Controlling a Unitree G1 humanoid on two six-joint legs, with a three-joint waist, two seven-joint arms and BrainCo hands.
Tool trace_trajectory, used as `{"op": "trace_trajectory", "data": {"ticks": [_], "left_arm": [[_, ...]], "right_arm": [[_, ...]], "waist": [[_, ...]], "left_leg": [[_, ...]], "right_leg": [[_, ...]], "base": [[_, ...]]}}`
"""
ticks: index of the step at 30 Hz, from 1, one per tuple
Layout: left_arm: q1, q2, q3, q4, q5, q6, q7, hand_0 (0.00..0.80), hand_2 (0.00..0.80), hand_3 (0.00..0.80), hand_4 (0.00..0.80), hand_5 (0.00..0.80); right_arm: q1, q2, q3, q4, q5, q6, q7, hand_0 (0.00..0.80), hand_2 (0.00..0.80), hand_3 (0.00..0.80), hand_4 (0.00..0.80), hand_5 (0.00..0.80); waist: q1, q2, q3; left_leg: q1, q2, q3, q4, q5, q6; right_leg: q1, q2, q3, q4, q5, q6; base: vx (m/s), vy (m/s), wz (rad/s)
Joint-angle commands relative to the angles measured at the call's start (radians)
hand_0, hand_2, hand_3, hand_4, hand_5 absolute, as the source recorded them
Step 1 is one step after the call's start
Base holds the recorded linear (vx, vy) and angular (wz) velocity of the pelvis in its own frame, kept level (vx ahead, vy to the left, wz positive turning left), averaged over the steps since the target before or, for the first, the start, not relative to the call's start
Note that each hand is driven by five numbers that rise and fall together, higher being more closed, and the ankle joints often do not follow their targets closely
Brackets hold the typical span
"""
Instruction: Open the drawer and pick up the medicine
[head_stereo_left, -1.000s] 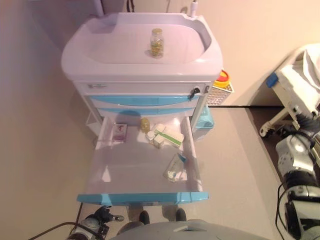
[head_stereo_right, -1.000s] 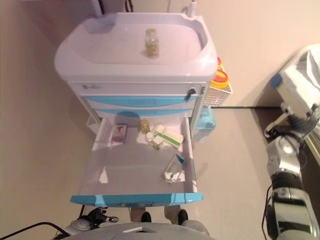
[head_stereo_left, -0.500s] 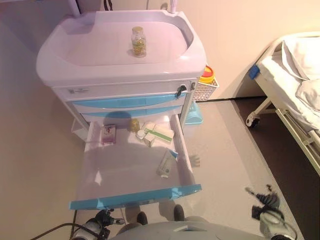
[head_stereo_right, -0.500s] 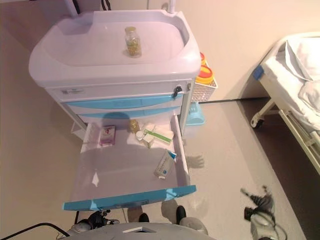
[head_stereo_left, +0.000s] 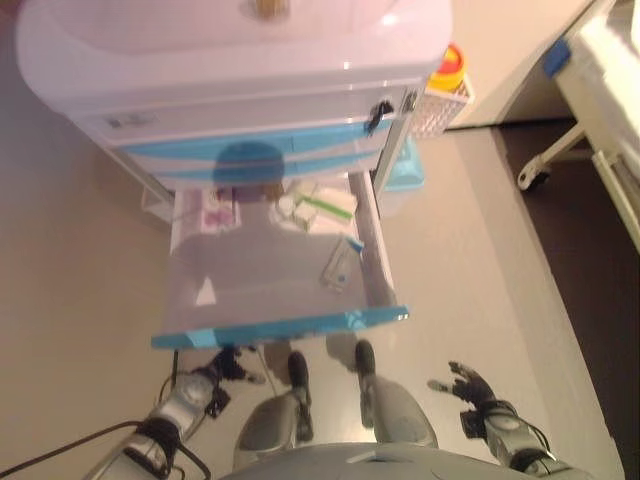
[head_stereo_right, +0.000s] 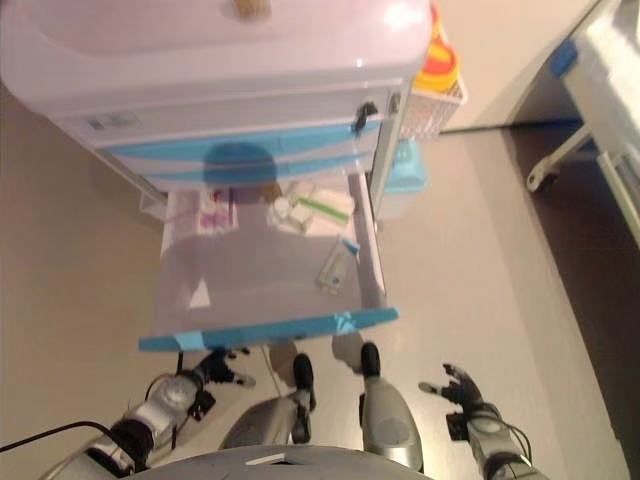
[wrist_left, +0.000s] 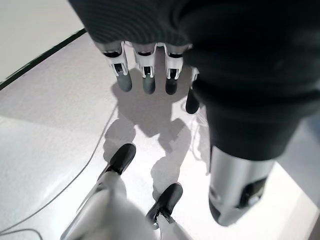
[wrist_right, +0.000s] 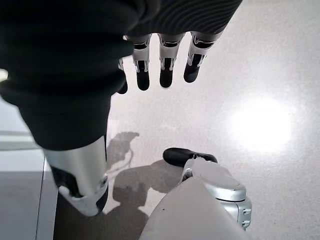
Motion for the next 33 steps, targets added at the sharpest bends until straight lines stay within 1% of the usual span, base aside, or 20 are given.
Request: {"op": "trace_trajectory", "data": {"ticks": [1,2,3,4,5,7,8,10,12,14,15,19,20,23,24,25,27,28,30,33], "left_arm": [[-0.081,0.049,0.014,-0.108,-0.064,0.02,-0.042,0.0,0.0,0.0,0.0,0.0],[-0.081,0.049,0.014,-0.108,-0.064,0.021,-0.042,0.0,0.0,0.0,0.0,0.0],[-0.106,0.08,0.006,-0.148,-0.091,0.048,-0.052,0.0,0.0,0.0,0.0,0.0],[-0.107,0.081,0.006,-0.149,-0.091,0.049,-0.052,0.0,0.0,0.0,0.0,0.0],[-0.134,0.107,0.009,-0.176,-0.099,0.066,-0.068,0.0,0.0,0.0,0.0,0.0],[-0.256,0.211,0.026,-0.251,-0.139,0.134,-0.101,0.0,0.0,0.0,0.0,0.0],[-0.298,0.246,0.044,-0.271,-0.17,0.162,-0.101,0.0,0.0,0.0,0.0,0.0],[-0.364,0.282,0.068,-0.269,-0.19,0.19,-0.08,0.0,0.0,0.0,0.0,0.0],[-0.455,0.328,0.095,-0.232,-0.197,0.22,-0.06,0.0,0.0,0.0,0.0,0.0],[-0.567,0.357,0.116,-0.144,-0.217,0.24,-0.044,0.0,0.0,0.0,0.0,0.0],[-0.608,0.365,0.114,-0.104,-0.217,0.239,-0.031,0.0,0.0,0.0,0.0,0.0],[-0.824,0.409,0.079,0.099,-0.276,0.257,0.021,0.0,0.0,0.0,0.0,0.0],[-0.868,0.411,0.07,0.153,-0.268,0.246,0.036,0.0,0.0,0.0,0.0,0.0],[-0.991,0.43,0.048,0.257,-0.314,0.241,0.104,0.0,0.0,0.0,0.0,0.0],[-1.016,0.433,0.041,0.275,-0.323,0.24,0.122,0.0,0.0,0.0,0.0,0.0],[-1.067,0.439,0.035,0.318,-0.339,0.222,0.172,0.0,0.0,0.0,0.0,0.0],[-1.12,0.44,0.024,0.35,-0.331,0.212,0.228,0.0,0.0,0.0,0.0,0.0],[-1.136,0.439,0.019,0.358,-0.344,0.212,0.238,0.0,0.0,0.0,0.0,0.0],[-1.148,0.432,0.016,0.359,-0.349,0.215,0.237,0.0,0.0,0.0,0.0,0.0],[-1.15,0.428,0.003,0.334,-0.345,0.242,0.212,0.0,0.0,0.0,0.0,0.0]], "right_arm": [[-0.014,-0.08,0.058,-0.071,0.018,-0.006,-0.02,0.0,0.0,0.0,0.0,0.0],[-0.014,-0.08,0.058,-0.071,0.018,-0.006,-0.02,0.0,0.0,0.0,0.0,0.0],[-0.021,-0.094,0.06,-0.084,0.017,-0.005,-0.017,0.0,0.0,0.0,0.0,0.0],[-0.021,-0.093,0.06,-0.085,0.017,-0.005,-0.017,0.0,0.0,0.0,0.0,0.0],[-0.023,-0.105,0.06,-0.098,0.014,-0.006,-0.01,0.0,0.0,0.0,0.0,0.0],[-0.023,-0.139,0.074,-0.154,0.013,0.008,0.004,0.0,0.0,0.0,0.0,0.0],[-0.018,-0.153,0.075,-0.171,0.015,0.009,0.013,0.0,0.0,0.0,0.0,0.0],[-0.008,-0.164,0.071,-0.182,0.014,0.002,0.021,0.0,0.0,0.0,0.0,0.0],[0.007,-0.174,0.071,-0.192,0.014,-0.007,0.028,0.0,0.0,0.0,0.0,0.0],[0.019,-0.181,0.069,-0.195,0.001,-0.023,0.033,0.0,0.0,0.0,0.0,0.0],[0.02,-0.184,0.073,-0.197,0.0,-0.026,0.032,0.0,0.0,0.0,0.0,0.0],[0.006,-0.201,0.112,-0.195,-0.028,-0.043,0.034,0.0,0.0,0.0,0.0,0.0],[0.002,-0.205,0.126,-0.195,-0.031,-0.045,0.032,0.0,0.0,0.0,0.0,0.0],[-0.014,-0.215,0.151,-0.201,-0.032,-0.046,0.034,0.0,0.0,0.0,0.0,0.0],[-0.016,-0.215,0.154,-0.202,-0.033,-0.048,0.033,0.0,0.0,0.0,0.0,0.0],[-0.017,-0.212,0.166,-0.202,-0.034,-0.053,0.027,0.0,0.0,0.0,0.0,0.0],[-0.019,-0.202,0.179,-0.199,-0.027,-0.055,0.017,0.0,0.0,0.0,0.0,0.0],[-0.022,-0.198,0.184,-0.199,-0.029,-0.054,0.015,0.0,0.0,0.0,0.0,0.0],[-0.028,-0.191,0.191,-0.2,-0.033,-0.05,0.013,0.0,0.0,0.0,0.0,0.0],[-0.034,-0.186,0.191,-0.201,-0.028,-0.045,0.011,0.0,0.0,0.0,0.0,0.0]], "waist": [[-0.024,0.014,0.039],[-0.023,0.014,0.039],[-0.031,0.014,0.052],[-0.03,0.014,0.051],[-0.036,0.013,0.063],[-0.06,0.012,0.097],[-0.069,0.011,0.104],[-0.082,0.01,0.113],[-0.098,0.009,0.119],[-0.117,0.006,0.123],[-0.124,0.004,0.125],[-0.164,-0.008,0.127],[-0.173,-0.003,0.127],[-0.193,-0.011,0.129],[-0.195,-0.013,0.13],[-0.202,-0.016,0.13],[-0.207,-0.022,0.131],[-0.208,-0.025,0.132],[-0.208,-0.027,0.133],[-0.203,-0.026,0.134]], "left_leg": [[-0.111,-0.025,-0.052,0.208,-0.151,0.029],[-0.113,-0.025,-0.051,0.209,-0.152,0.029],[-0.132,-0.026,-0.042,0.23,-0.157,0.031],[-0.136,-0.026,-0.041,0.234,-0.158,0.031],[-0.153,-0.027,-0.034,0.255,-0.164,0.034],[-0.222,-0.025,-0.007,0.339,-0.193,0.038],[-0.245,-0.026,0.0,0.365,-0.201,0.039],[-0.268,-0.029,0.006,0.395,-0.213,0.043],[-0.288,-0.031,0.011,0.419,-0.222,0.045],[-0.307,-0.032,0.017,0.439,-0.23,0.048],[-0.314,-0.031,0.02,0.446,-0.233,0.048],[-0.334,-0.022,0.044,0.458,-0.242,0.048],[-0.326,-0.018,0.038,0.466,-0.273,0.043],[-0.341,-0.01,0.05,0.482,-0.286,0.042],[-0.344,-0.009,0.051,0.485,-0.288,0.043],[-0.348,-0.006,0.054,0.493,-0.296,0.045],[-0.354,-0.003,0.057,0.503,-0.308,0.046],[-0.356,-0.002,0.057,0.507,-0.313,0.046],[-0.356,-0.001,0.057,0.508,-0.319,0.047],[-0.348,-0.003,0.054,0.498,-0.323,0.05]], "right_leg": [[-0.073,0.002,-0.027,0.171,-0.068,0.012],[-0.074,0.002,-0.027,0.172,-0.068,0.012],[-0.095,0.0,-0.021,0.184,-0.067,0.011],[-0.098,0.001,-0.02,0.186,-0.068,0.011],[-0.114,-0.001,-0.016,0.197,-0.067,0.009],[-0.178,-0.001,0.004,0.236,-0.067,0.0],[-0.2,0.0,0.011,0.246,-0.066,-0.003],[-0.224,0.001,0.022,0.261,-0.066,-0.006],[-0.246,0.003,0.035,0.271,-0.065,-0.007],[-0.268,0.008,0.053,0.277,-0.061,-0.008],[-0.277,0.011,0.06,0.28,-0.059,-0.008],[-0.311,0.023,0.096,0.272,-0.043,-0.002],[-0.307,0.03,0.101,0.28,-0.068,0.003],[-0.328,0.038,0.116,0.28,-0.064,0.005],[-0.332,0.04,0.118,0.281,-0.063,0.006],[-0.337,0.042,0.122,0.282,-0.062,0.007],[-0.339,0.045,0.127,0.28,-0.06,0.01],[-0.34,0.046,0.128,0.278,-0.058,0.01],[-0.341,0.047,0.13,0.273,-0.055,0.011],[-0.337,0.048,0.13,0.267,-0.051,0.015]], "base": [[-0.012,0.063,-0.19],[0.009,0.084,-0.18],[0.007,0.053,-0.14],[0.011,0.093,-0.08],[0.022,0.113,-0.06],[0.069,0.189,-0.11],[0.076,0.159,-0.21],[0.07,0.121,-0.23],[0.079,0.114,-0.15],[0.068,0.105,-0.13],[0.053,0.105,-0.18],[0.055,0.105,-0.16],[0.103,0.121,-0.23],[0.04,0.078,-0.25],[0.003,0.038,-0.19],[0.006,0.023,-0.16],[0.005,0.003,-0.11],[-0.006,-0.009,-0.04],[0.0,0.0,0.0],[-0.007,-0.005,-0.02]]}}
